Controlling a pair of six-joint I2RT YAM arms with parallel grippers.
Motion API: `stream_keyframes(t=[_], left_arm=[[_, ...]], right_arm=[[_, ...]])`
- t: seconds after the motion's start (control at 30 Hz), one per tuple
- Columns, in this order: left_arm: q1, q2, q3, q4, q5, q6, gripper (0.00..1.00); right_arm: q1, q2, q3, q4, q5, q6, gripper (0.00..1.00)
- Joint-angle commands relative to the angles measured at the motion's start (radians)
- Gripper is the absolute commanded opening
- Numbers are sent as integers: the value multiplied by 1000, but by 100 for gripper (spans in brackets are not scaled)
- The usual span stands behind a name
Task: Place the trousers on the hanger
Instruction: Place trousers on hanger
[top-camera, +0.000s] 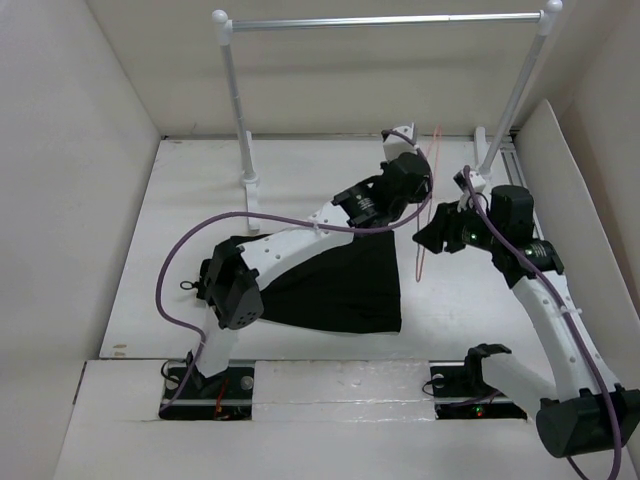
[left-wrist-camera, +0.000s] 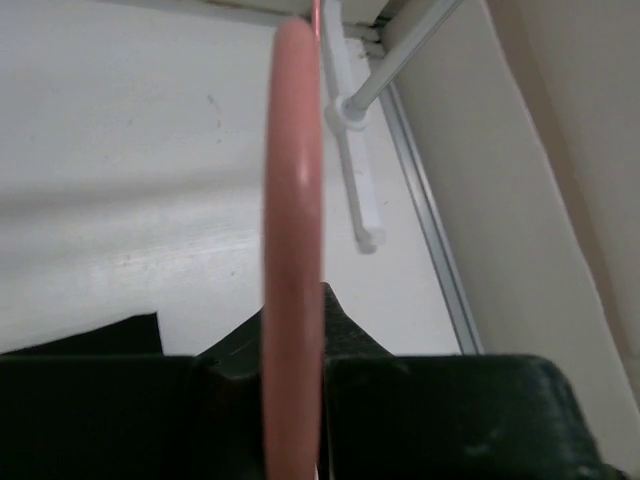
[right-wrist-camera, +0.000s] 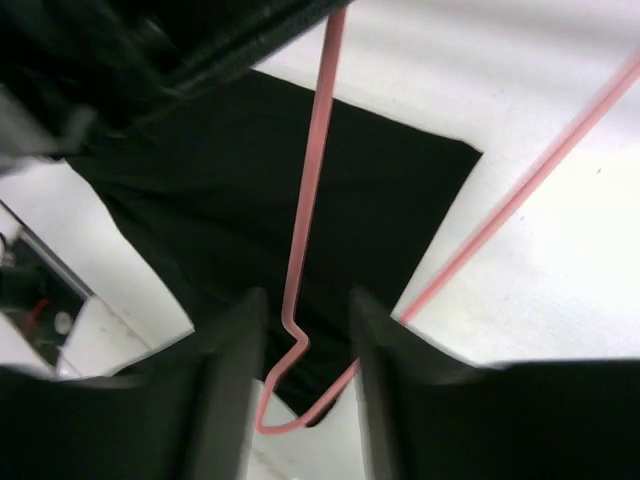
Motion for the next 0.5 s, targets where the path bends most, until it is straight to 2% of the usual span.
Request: stream_keyframes(t=[0.0, 0.07, 0.17, 0.23, 0.3, 0.33, 0.37, 0.43, 0.47], left_arm=[[12, -128, -120, 70, 1, -63, 0], [12, -205, -287, 125, 58, -114, 0], [-8, -288, -540, 235, 60, -244, 0], [-8, -297, -590, 246, 67, -281, 0], [-8, -310, -642, 274, 95, -316, 0], [-17, -308, -692, 295, 104, -335, 0], [-17, -305, -718, 311, 127, -376, 0], [-26, -305, -786, 341, 136, -413, 0], [-26, -304, -804, 357, 142, -427, 0]], right_arm=[[-3, -56, 17, -83, 17, -67, 56], [-14, -73, 47, -186, 24, -143, 71], [-60, -129, 57, -334, 28, -221, 80], [-69, -134, 44, -358, 27, -245, 80], [-69, -153, 15, -356, 38, -248, 75], [-69, -159, -22, -336, 28, -245, 70], [-69, -166, -47, -320, 14, -243, 51], [-69, -166, -94, -251, -15, -228, 26], [-69, -163, -135, -228, -28, -222, 10]])
